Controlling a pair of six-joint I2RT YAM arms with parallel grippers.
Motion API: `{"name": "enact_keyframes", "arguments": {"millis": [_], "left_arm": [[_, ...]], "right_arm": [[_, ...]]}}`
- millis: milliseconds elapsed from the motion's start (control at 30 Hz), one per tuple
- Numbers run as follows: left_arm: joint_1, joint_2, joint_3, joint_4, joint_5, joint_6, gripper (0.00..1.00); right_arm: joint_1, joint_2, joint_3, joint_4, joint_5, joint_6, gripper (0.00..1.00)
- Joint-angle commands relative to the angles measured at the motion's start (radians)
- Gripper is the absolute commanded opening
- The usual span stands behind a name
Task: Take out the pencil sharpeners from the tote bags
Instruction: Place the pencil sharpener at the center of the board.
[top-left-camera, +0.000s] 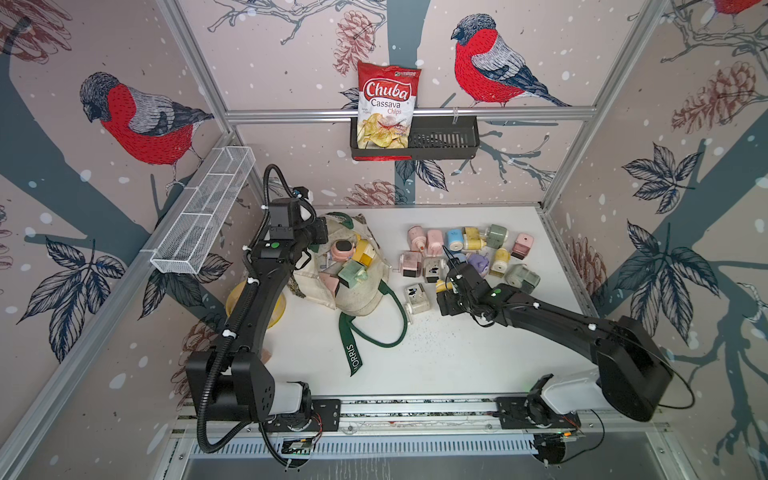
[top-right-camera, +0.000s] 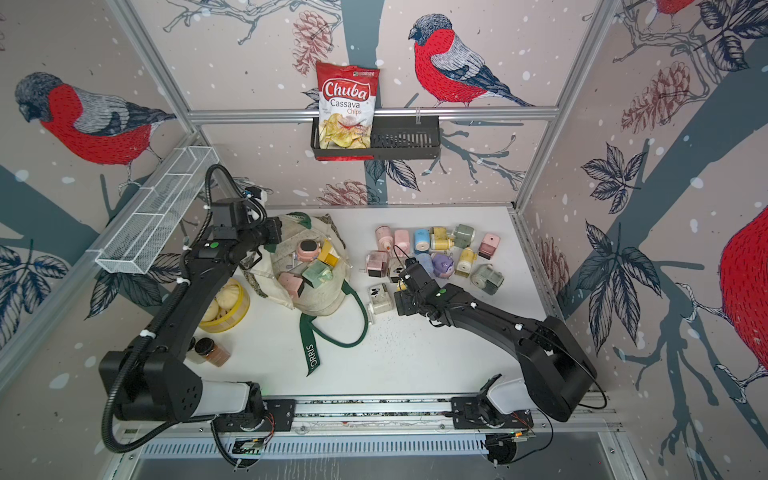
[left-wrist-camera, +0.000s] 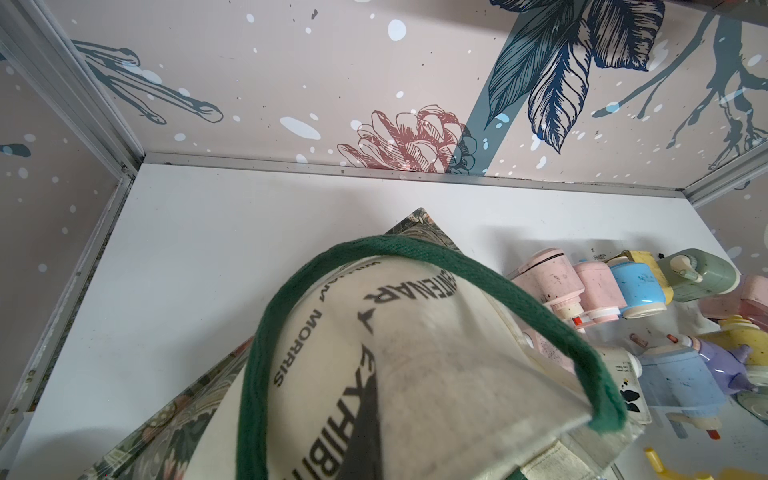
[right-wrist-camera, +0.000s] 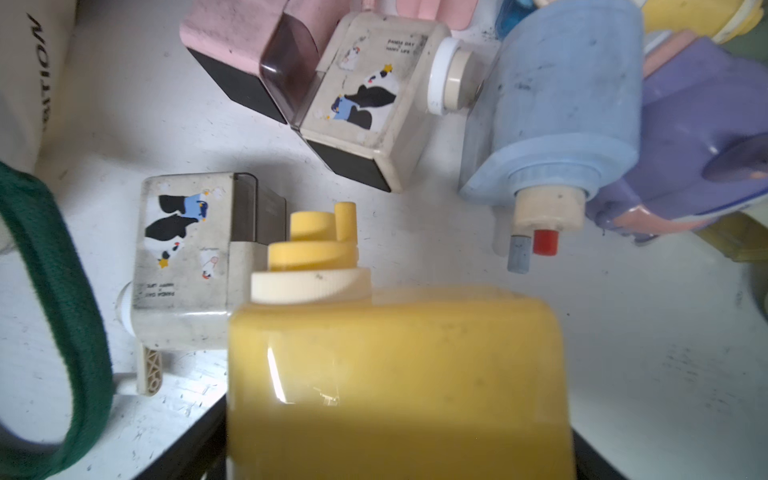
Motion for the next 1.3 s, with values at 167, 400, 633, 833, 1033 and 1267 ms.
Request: {"name": "enact_keyframes", "arguments": {"millis": [167, 400, 633, 833, 1033, 1267], "left_arm": [[0.002, -0.01, 0.006, 0.079, 0.005, -0.005, 0.0], [0.001, -0.009, 0.005, 0.078, 0.003, -0.005, 0.0], [0.002, -0.01, 0.006, 0.079, 0.004, -0.005, 0.0], [0.001, -0.008, 0.005, 0.079, 0.003, -0.005, 0.0], [0.002, -0.008, 0.006, 0.078, 0.002, -0.005, 0.0], [0.001, -0.008, 0.007, 0.079, 0.002, -0.005, 0.0]], "right_arm": [[0.025, 0.086, -0.005, 0.051, -0.017, -0.006, 0.62], [0.051, 0.157, 0.014, 0.062, -0.058, -0.047, 0.61], [0.091, 0.215, 0.038, 0.08, -0.076, -0.103, 0.64], [0.094, 0.238, 0.045, 0.09, -0.069, -0.128, 0.72], [0.084, 0.233, 0.057, 0.107, -0.081, -0.13, 0.84], [0.082, 0.183, 0.059, 0.094, -0.107, -0.112, 0.98]]}}
